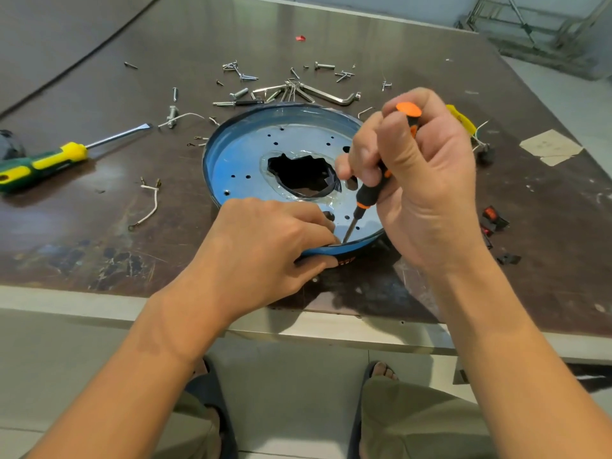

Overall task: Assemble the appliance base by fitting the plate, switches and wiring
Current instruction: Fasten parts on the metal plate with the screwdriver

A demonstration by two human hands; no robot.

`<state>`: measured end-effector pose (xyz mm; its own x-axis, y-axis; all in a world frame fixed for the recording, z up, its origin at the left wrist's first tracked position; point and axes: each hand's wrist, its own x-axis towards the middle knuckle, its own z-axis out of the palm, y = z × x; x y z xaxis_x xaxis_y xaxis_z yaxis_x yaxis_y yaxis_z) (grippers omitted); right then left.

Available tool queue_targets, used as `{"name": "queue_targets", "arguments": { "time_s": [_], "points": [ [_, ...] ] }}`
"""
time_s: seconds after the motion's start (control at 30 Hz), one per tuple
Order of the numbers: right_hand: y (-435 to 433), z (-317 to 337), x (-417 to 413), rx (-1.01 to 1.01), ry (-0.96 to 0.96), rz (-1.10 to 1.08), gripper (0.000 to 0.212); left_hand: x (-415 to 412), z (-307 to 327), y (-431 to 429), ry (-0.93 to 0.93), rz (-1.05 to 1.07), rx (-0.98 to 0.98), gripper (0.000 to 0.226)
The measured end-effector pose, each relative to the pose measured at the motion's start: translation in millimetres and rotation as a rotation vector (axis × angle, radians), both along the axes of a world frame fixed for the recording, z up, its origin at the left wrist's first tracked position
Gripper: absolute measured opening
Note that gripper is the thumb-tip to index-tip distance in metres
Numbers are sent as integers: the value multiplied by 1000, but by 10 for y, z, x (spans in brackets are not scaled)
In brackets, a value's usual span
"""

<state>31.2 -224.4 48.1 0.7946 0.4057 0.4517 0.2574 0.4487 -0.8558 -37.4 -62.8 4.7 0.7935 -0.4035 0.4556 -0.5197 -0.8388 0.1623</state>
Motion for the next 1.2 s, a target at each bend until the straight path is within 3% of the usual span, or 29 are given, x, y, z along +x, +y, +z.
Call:
{"name": "queue_targets", "arguments": {
  "time_s": [0.1,0.2,0.37,0.5,0.6,0.8,1.07,1.2],
  "points": [
    [-50,25,17,-7,75,93,33,1,3,-4,1,-1,-4,18],
    [-81,22,7,-63,65,49,32,-1,7,-3,-8,-1,0,18],
    [23,7,-77,-93,-29,-10,15,0,-9,-3,-13,12,3,18],
    [13,31,-57,-39,32,-83,3,1,-14,-2,-4,8,-13,18],
    [-35,32,-10,-11,89,-144,7,4,-12,-3,-4,-1,-5,19],
    [-101,16,-6,-24,85,37,33,2,3,-10,-2,1,0,19],
    [-49,-2,-21,-58,10,-54,7,2,14,-16,-12,24,40,20],
    [-1,-14,-42,-66,-35,-287,8,-2,8,-25,-13,14,37,20]
  ]
}}
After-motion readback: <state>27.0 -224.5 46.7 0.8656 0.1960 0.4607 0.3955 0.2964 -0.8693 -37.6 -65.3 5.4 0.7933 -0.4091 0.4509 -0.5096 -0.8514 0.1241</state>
